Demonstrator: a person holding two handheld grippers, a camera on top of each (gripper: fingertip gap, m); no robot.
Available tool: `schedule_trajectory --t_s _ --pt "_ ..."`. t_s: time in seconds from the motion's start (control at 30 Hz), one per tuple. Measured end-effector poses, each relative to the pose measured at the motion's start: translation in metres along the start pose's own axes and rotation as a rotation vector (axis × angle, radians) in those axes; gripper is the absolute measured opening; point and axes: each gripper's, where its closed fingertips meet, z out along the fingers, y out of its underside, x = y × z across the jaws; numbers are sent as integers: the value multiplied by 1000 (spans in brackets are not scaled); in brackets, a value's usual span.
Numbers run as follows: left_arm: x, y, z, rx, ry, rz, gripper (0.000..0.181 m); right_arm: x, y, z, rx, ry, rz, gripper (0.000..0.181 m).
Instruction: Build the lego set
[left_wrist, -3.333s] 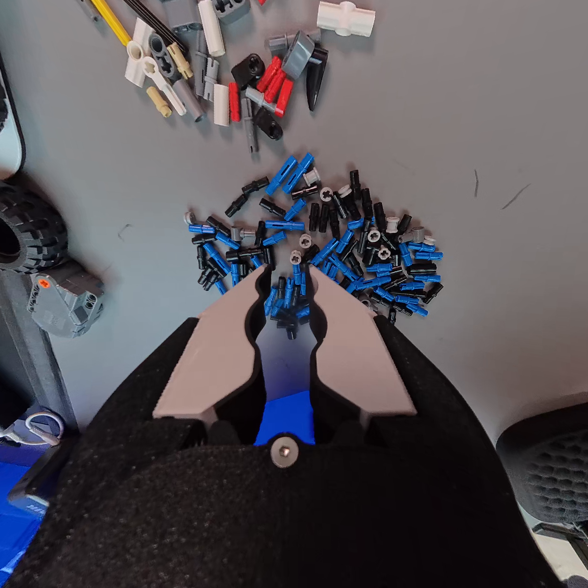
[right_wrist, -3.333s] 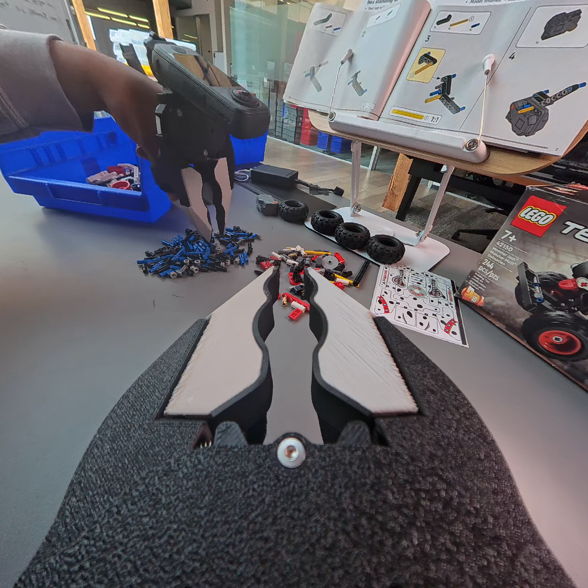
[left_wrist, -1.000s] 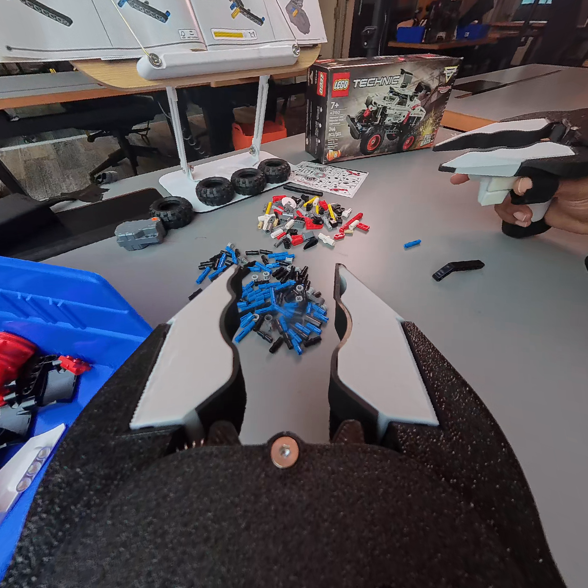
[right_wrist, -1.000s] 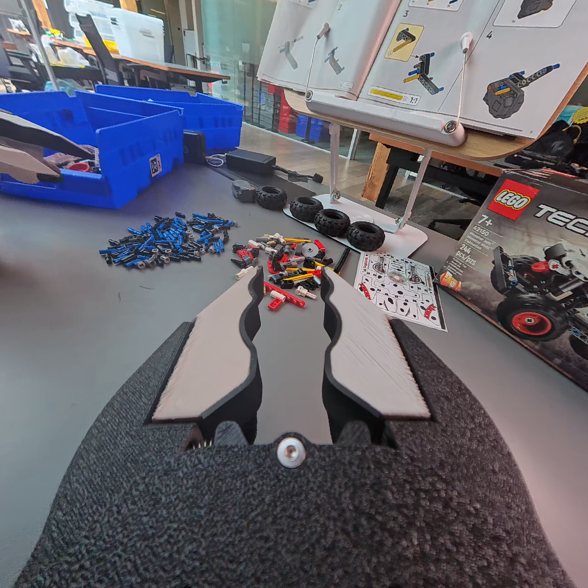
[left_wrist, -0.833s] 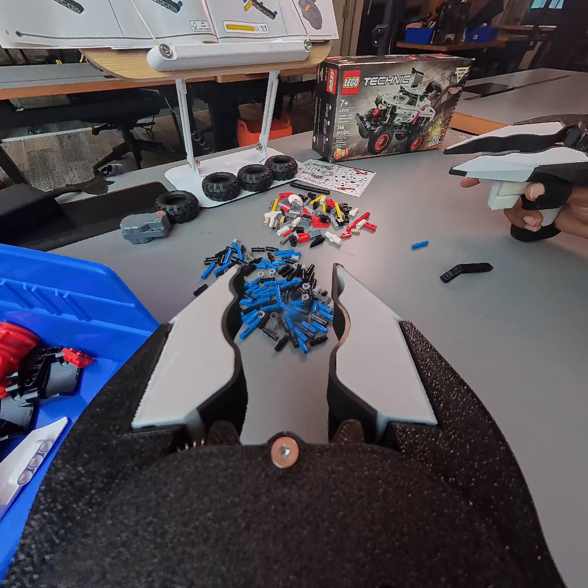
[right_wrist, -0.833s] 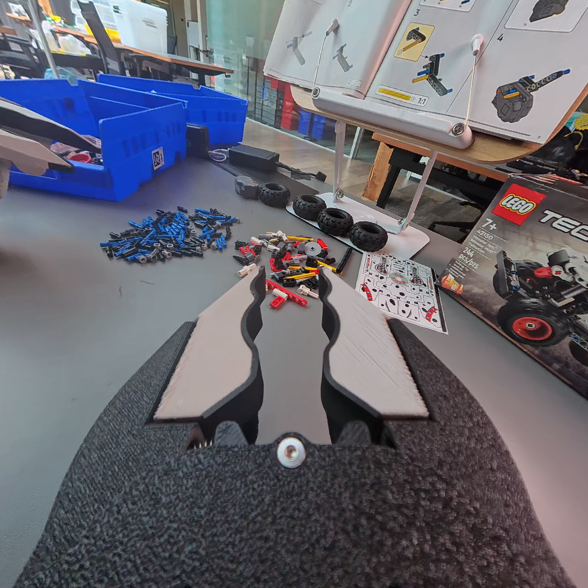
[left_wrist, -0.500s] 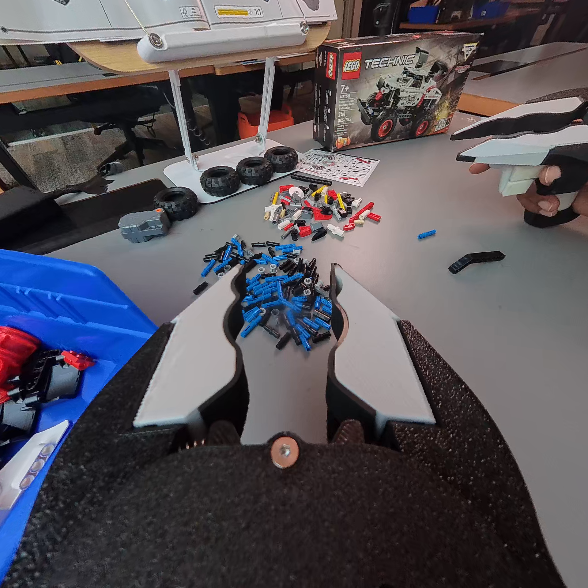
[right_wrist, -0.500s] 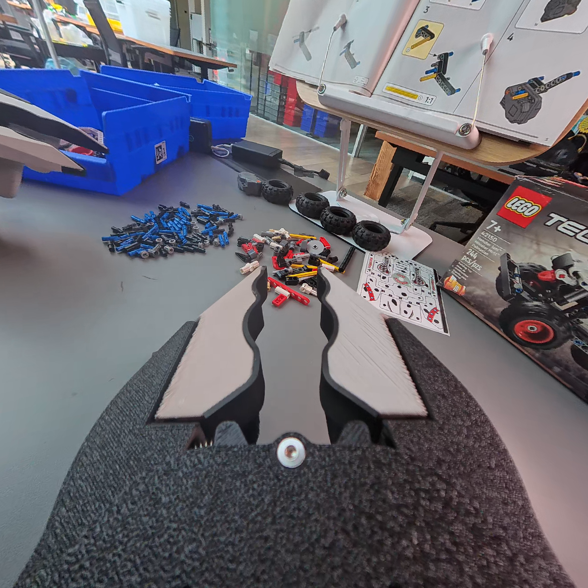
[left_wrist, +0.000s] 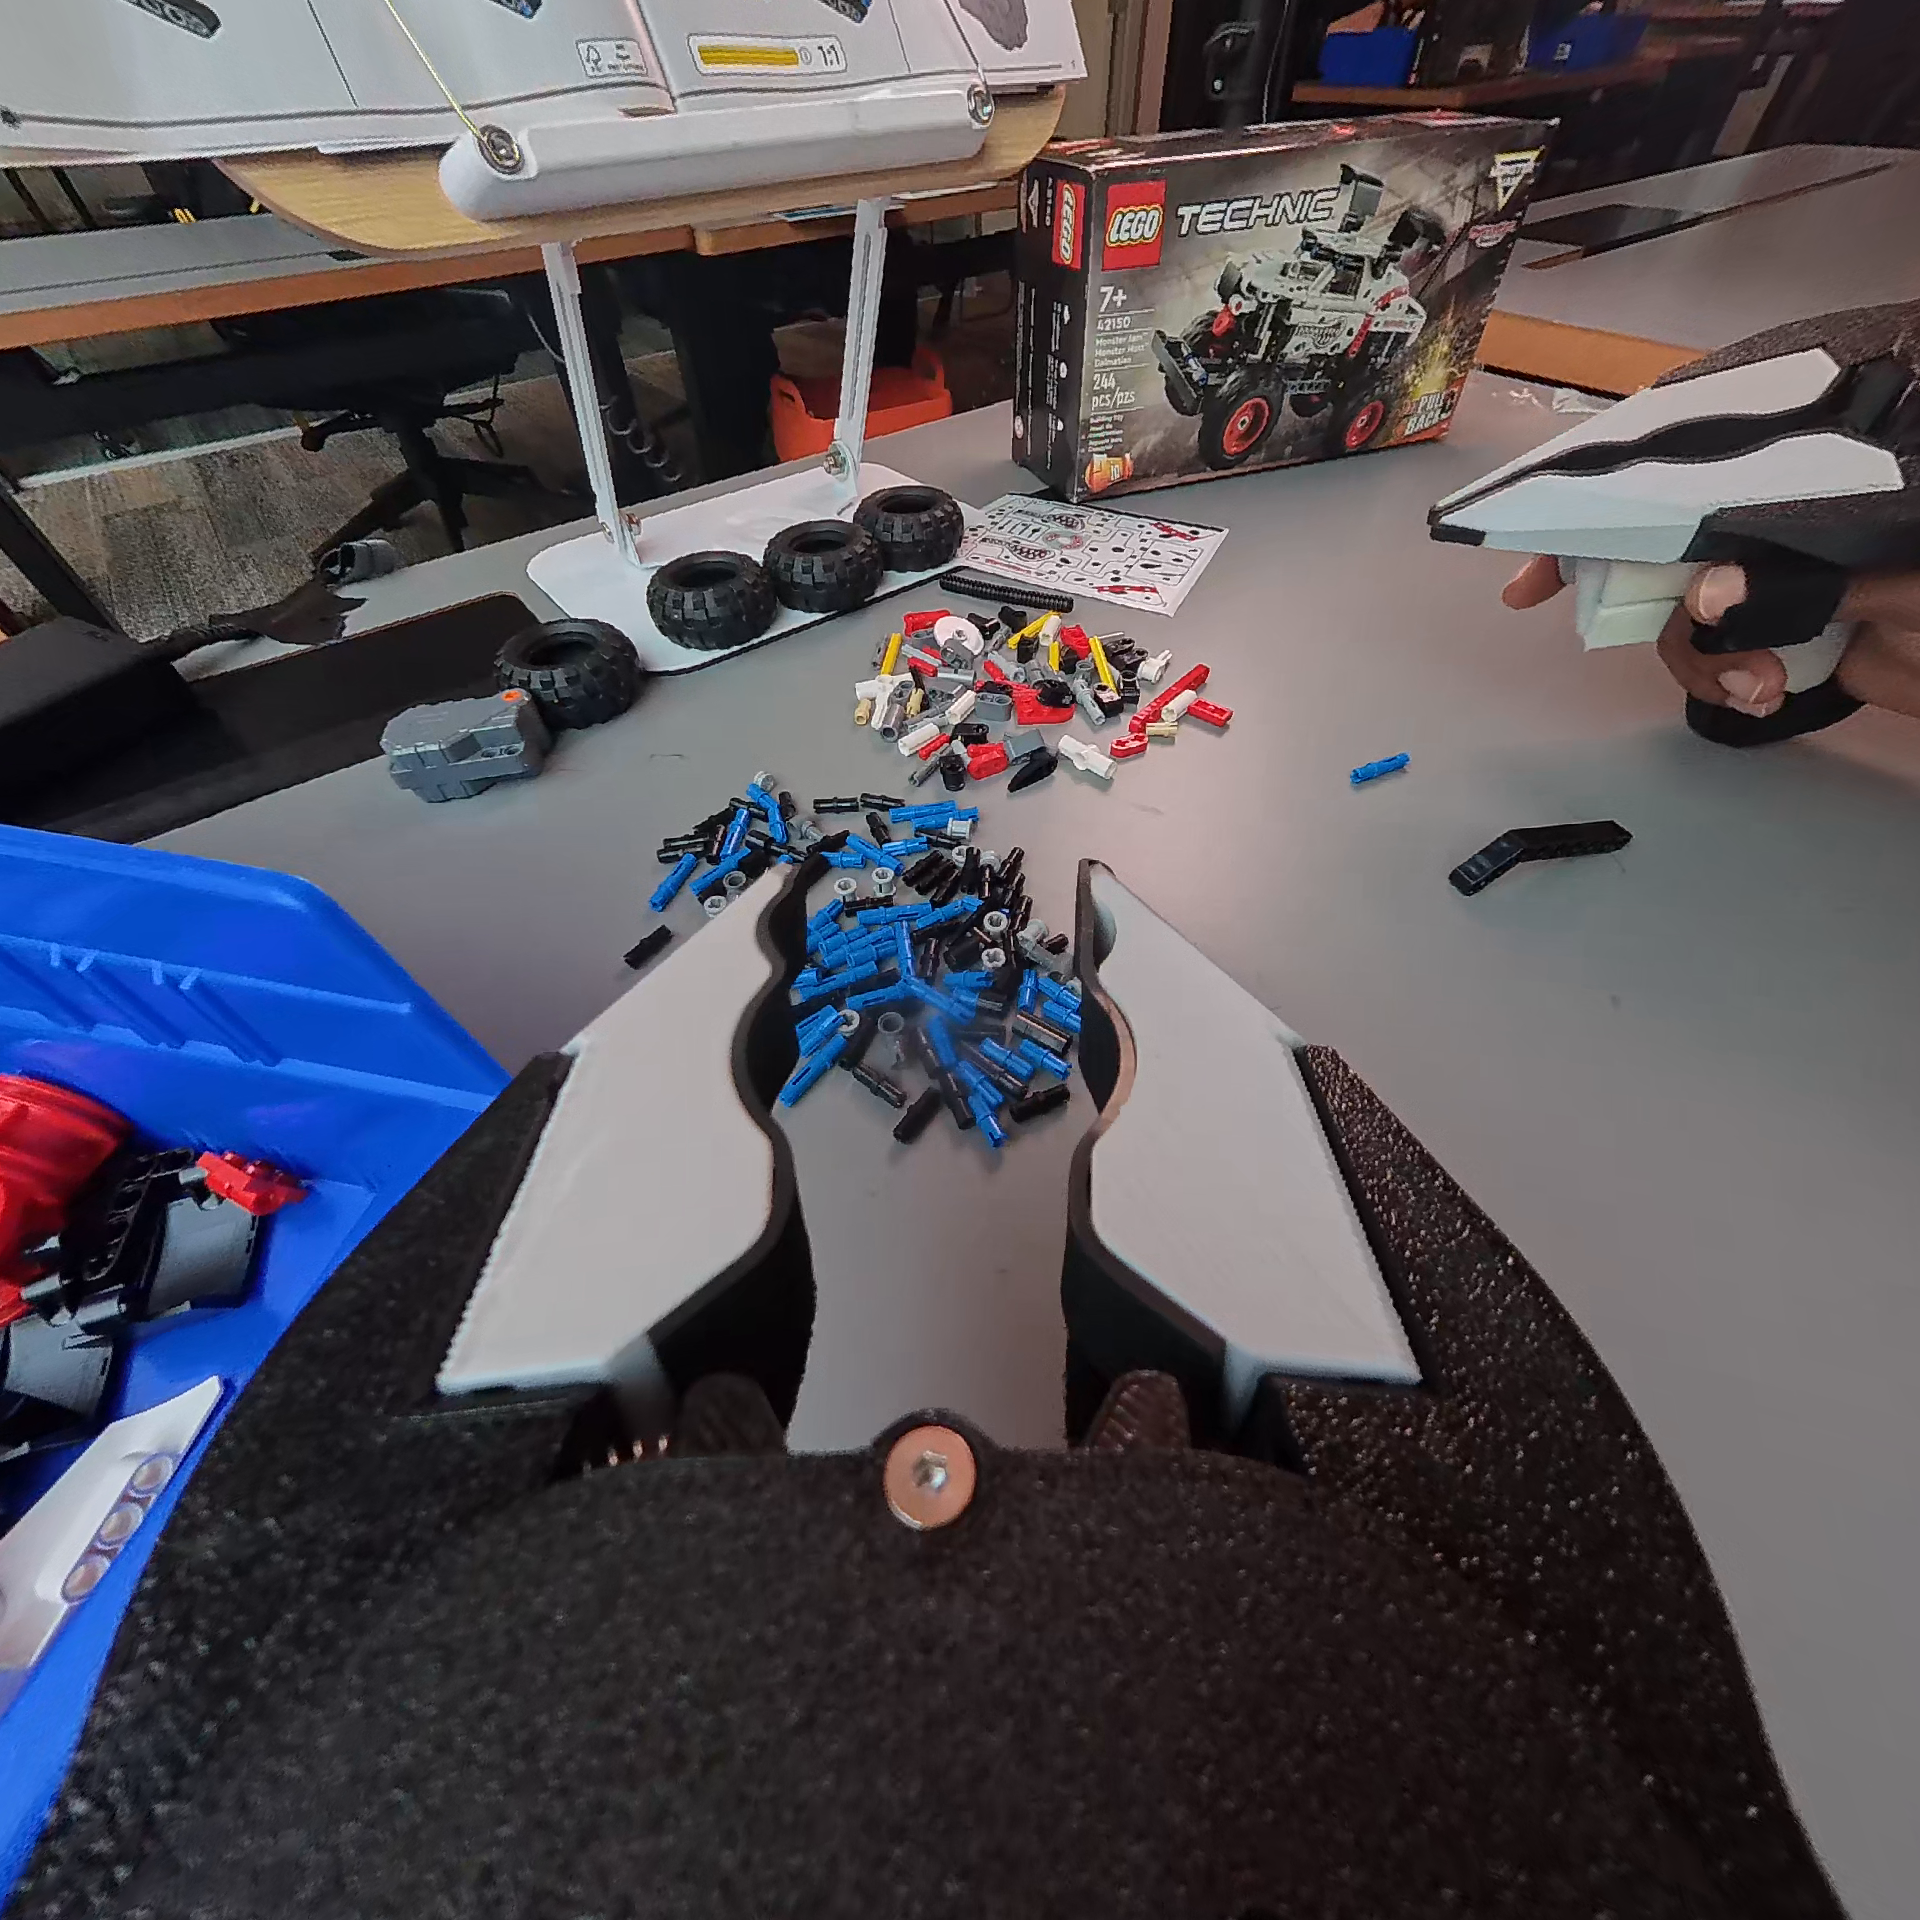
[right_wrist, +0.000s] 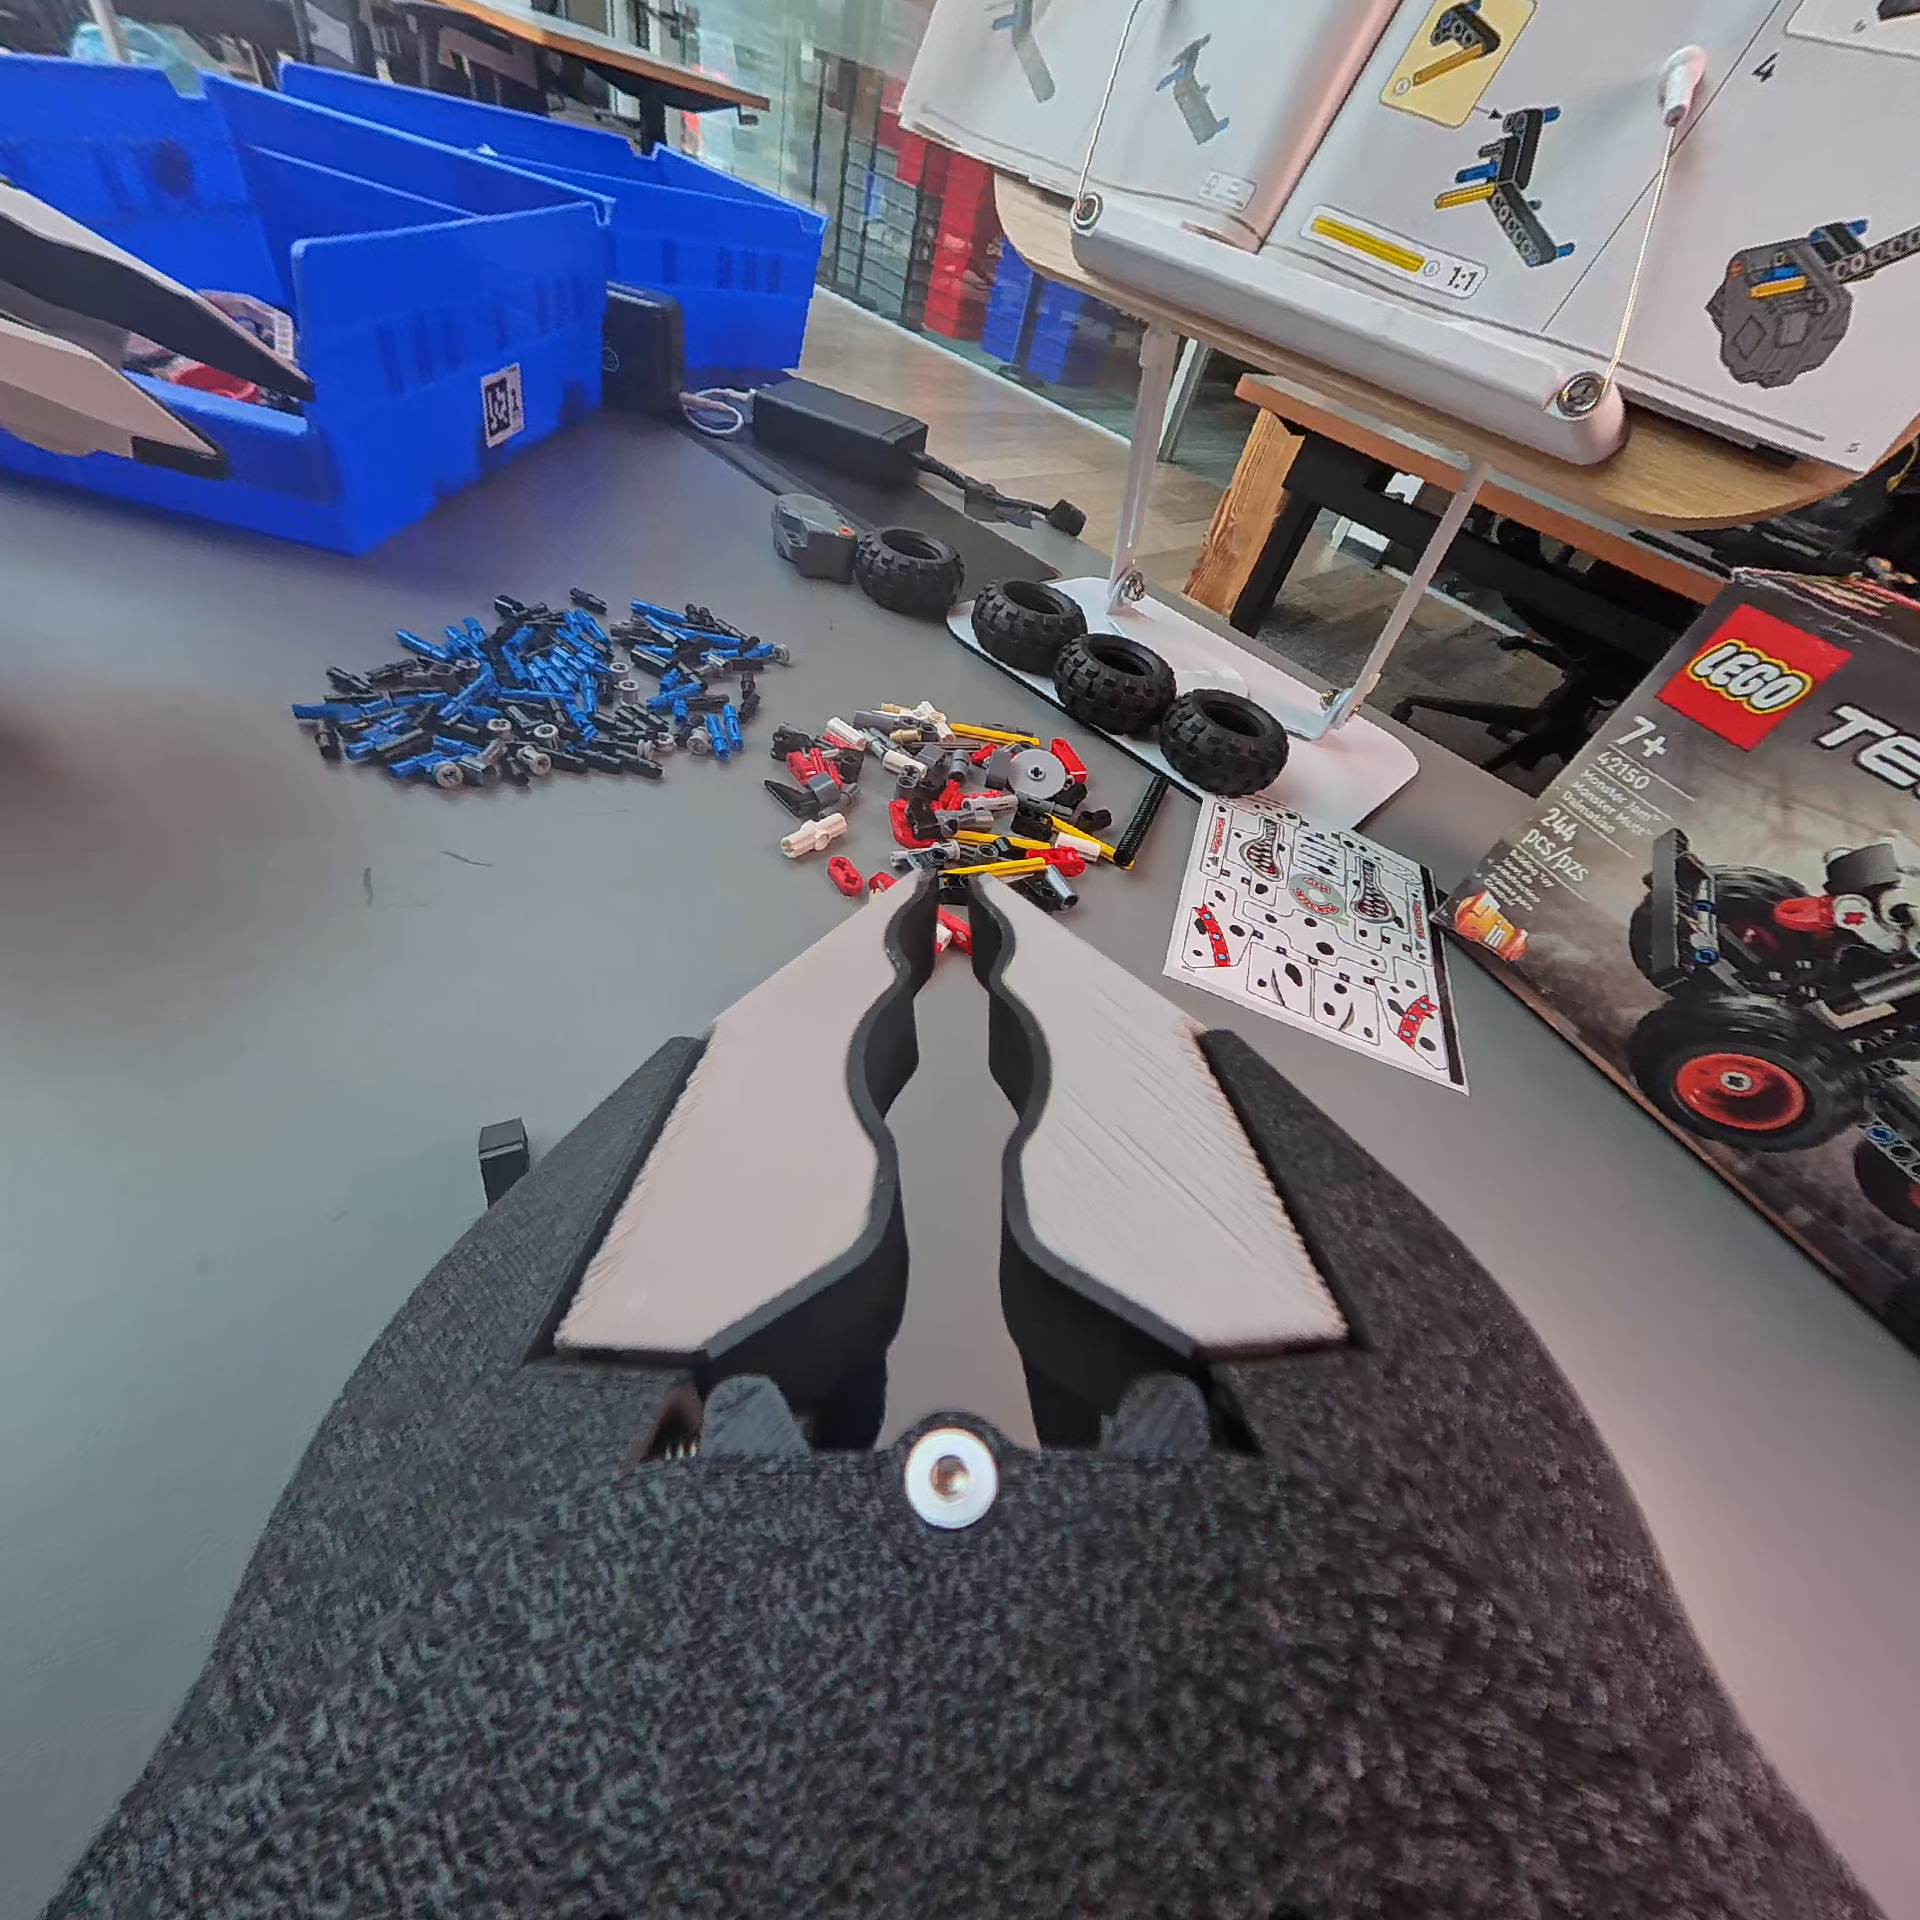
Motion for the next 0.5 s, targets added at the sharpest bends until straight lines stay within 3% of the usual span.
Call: schedule_trajectory --t_s 0.23,0.5 --pt "3 -2 -1 11 11 -9 51 -8 2 19 -86 -46 -49 0" --pt "7 -4 -2 17 19 1 51 -39 22 84 -381 -234 -149 16"
